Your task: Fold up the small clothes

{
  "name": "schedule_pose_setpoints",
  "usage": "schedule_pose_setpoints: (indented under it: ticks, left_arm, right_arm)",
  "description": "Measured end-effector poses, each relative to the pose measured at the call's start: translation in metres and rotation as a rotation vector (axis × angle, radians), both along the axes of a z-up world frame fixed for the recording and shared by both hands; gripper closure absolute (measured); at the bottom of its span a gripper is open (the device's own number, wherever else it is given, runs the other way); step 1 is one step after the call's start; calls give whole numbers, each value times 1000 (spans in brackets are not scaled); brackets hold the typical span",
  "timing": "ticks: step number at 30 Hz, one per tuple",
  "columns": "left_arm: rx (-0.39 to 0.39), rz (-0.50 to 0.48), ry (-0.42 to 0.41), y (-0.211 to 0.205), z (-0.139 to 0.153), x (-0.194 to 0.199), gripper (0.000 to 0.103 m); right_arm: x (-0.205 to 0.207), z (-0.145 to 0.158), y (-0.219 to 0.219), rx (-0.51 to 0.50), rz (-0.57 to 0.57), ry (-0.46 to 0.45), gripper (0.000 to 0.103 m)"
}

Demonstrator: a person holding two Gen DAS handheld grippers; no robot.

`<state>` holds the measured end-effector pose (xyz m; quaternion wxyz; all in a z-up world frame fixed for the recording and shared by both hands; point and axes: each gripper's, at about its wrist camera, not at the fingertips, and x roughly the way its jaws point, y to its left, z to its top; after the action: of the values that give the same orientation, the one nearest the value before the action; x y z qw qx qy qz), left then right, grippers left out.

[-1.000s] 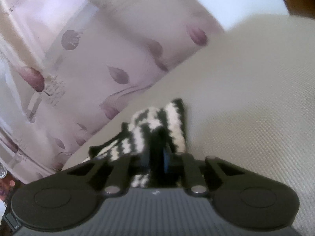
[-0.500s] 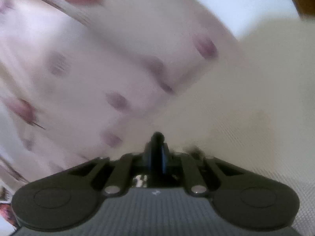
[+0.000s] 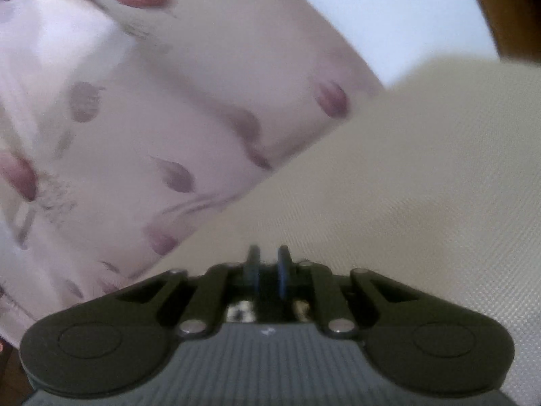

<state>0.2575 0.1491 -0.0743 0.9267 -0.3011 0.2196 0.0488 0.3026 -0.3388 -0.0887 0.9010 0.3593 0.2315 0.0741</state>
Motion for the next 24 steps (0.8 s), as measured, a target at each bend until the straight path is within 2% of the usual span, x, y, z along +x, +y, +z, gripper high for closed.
schedule_pose_setpoints:
  ticks: [4, 8, 10, 13, 16, 19, 21, 23, 24]
  left_arm:
    - [19, 16, 1, -1, 1, -1, 0]
    - [57, 70, 40, -2, 2, 2, 0]
    - [101, 100, 71, -5, 5, 3, 1]
    - [179, 182, 139, -11, 10, 5, 4]
    - [219, 243, 179, -9, 11, 7, 10]
    - [266, 267, 222, -6, 14, 15, 11]
    - [275, 260, 233, -1, 16, 16, 17]
    - [229, 212, 220, 9, 19, 9, 19]
    - [189, 160, 197, 14, 22, 1, 18]
  right_arm:
    - [-5, 2, 35, -122, 160, -13, 92]
    - [0, -18, 70, -191, 334, 82, 93]
    - [-10, -16, 66, -158, 329, 55, 91]
    - [-41, -15, 21, 74, 244, -6, 87]
    - [-79, -19, -13, 64, 156, 12, 83]
    - [-118, -22, -37, 46, 134, 34, 82]
    - [-143, -25, -49, 38, 118, 40, 70]
    - [-169, -32, -57, 38, 118, 49, 40]
    - [-183, -35, -60, 25, 115, 49, 34]
